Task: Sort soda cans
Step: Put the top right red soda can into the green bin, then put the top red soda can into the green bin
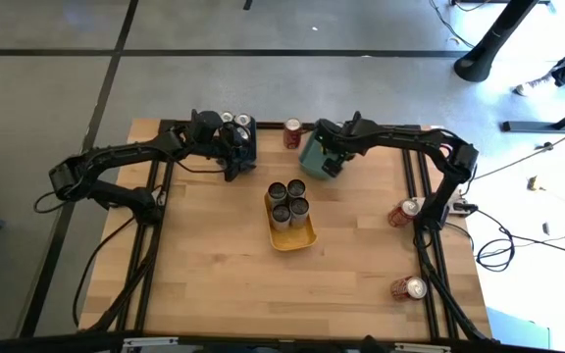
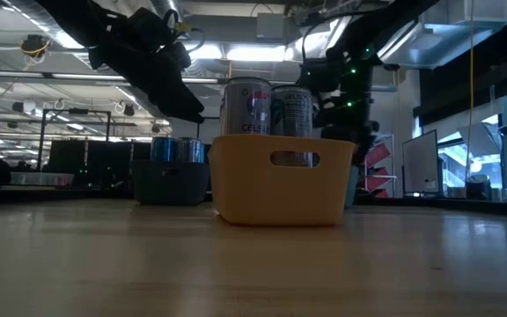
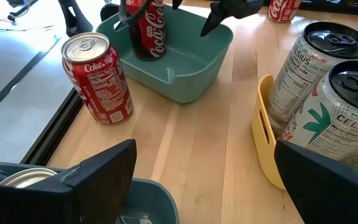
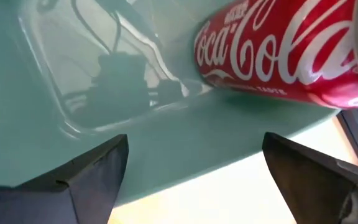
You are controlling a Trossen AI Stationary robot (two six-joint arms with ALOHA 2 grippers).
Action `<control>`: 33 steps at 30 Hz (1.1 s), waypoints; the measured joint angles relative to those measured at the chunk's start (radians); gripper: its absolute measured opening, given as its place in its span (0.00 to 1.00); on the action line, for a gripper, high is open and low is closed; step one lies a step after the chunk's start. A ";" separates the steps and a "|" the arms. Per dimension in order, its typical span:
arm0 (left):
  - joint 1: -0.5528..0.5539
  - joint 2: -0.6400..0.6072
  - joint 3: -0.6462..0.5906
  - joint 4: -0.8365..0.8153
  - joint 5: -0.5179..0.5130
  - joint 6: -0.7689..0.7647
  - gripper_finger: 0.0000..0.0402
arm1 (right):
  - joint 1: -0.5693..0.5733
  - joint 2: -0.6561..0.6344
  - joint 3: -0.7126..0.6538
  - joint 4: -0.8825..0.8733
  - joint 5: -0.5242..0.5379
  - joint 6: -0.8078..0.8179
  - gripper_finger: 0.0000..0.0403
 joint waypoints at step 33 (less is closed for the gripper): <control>0.000 0.000 0.000 0.002 0.000 0.008 0.92 | -0.054 -0.033 0.314 0.194 -0.176 -0.131 0.92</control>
